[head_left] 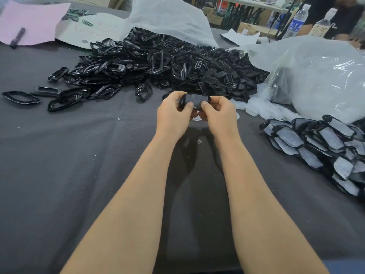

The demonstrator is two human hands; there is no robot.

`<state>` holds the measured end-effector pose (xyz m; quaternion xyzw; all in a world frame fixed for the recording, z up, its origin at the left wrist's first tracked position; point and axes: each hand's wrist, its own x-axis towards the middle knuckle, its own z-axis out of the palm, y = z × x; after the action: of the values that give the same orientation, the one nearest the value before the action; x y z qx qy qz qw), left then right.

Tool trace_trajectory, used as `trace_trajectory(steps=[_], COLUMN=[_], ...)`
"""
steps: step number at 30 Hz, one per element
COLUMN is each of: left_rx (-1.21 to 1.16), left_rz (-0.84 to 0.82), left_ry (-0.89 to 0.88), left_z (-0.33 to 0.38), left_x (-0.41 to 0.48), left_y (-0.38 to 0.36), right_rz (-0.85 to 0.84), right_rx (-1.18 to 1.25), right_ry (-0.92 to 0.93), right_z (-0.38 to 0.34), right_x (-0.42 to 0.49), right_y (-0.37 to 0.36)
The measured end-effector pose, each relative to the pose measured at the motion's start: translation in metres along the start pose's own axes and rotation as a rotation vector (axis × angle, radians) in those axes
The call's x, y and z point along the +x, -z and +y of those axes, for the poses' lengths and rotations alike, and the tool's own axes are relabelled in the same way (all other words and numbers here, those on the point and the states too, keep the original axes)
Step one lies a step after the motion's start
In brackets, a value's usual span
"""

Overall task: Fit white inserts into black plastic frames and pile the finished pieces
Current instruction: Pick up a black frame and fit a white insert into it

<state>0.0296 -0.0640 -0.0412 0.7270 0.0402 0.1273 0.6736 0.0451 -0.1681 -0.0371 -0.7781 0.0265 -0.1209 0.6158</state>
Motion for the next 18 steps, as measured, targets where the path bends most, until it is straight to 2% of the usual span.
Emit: trace_trajectory(steps=[12,18], left_rx=[-0.028,-0.077], left_rz=[-0.036,0.014], left_ry=[0.049,0.063], left_z=[-0.0032,-0.0041], left_x=[0.0009,0.0013], left_y=[-0.0015,0.0003], right_rz=[0.051,-0.031], right_rx=[-0.053,-0.067], right_ry=[0.013,0.040], right_z=[0.0001,-0.0011], right_x=[-0.0006,-0.0034], right_y=[0.0006,-0.0011])
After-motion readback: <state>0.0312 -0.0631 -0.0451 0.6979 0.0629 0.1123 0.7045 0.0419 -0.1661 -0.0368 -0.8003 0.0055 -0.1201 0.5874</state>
